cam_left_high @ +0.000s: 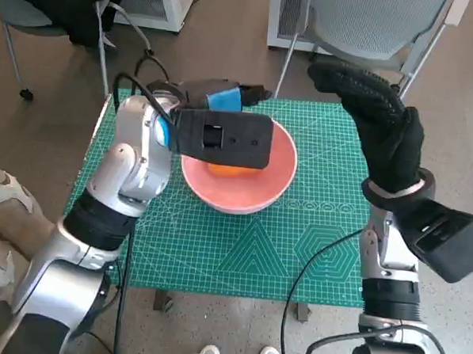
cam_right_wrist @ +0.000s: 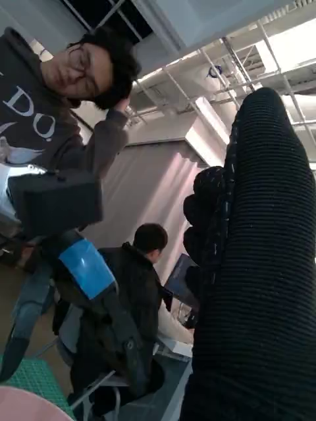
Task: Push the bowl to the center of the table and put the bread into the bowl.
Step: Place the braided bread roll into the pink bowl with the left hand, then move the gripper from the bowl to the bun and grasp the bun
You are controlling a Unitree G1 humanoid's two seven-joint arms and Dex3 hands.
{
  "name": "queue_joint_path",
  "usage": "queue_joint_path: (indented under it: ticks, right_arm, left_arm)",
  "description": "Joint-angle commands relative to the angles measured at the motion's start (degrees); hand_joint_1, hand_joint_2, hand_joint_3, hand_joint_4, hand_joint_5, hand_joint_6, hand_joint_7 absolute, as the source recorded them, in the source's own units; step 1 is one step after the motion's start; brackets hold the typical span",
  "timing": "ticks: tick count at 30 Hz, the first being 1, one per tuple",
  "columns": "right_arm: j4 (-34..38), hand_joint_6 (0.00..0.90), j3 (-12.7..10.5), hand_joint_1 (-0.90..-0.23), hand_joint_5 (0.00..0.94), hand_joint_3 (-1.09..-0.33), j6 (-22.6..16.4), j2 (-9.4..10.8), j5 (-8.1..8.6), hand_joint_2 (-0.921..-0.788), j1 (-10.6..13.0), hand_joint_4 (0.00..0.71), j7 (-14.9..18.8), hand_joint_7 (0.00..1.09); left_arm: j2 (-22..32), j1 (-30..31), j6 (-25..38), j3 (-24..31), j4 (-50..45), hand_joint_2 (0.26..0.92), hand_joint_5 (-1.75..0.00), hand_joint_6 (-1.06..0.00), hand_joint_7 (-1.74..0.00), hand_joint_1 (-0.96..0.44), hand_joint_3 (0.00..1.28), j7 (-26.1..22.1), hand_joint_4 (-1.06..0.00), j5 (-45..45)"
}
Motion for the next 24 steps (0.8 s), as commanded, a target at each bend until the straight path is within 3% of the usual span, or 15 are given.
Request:
queue_joint_path:
  ticks: [1,10,24]
  right_arm:
    - [0.0,0.0,0.2,-0.72,0.0,-0.748,0.2,-0.2,-0.68,-0.921,1.5,0.133,-0.3,0.48]
    - [-0.8,-0.001,0.5,-0.72,0.0,-0.749,0.5,-0.1,-0.83,-0.921,1.8,0.132,-0.6,0.48]
    - [-2.1,-0.001,1.0,-0.723,0.0,-0.753,2.1,0.2,0.04,-0.921,1.9,0.13,-0.5,0.48]
  left_arm:
    - [3.9,1.6,1.5,2.5,-5.4,0.767,0.0,-0.11,-0.11,-0.51,0.01,-2.7,0.0,-1.4]
    - [11.9,5.9,5.2,7.6,-17.2,0.774,0.0,-0.12,-0.1,-0.48,0.01,-6.1,0.0,-2.0]
    - [21.7,19.1,8.6,17.1,-31.2,0.719,0.0,-0.15,-0.06,-0.34,0.0,-6.0,0.0,-3.2]
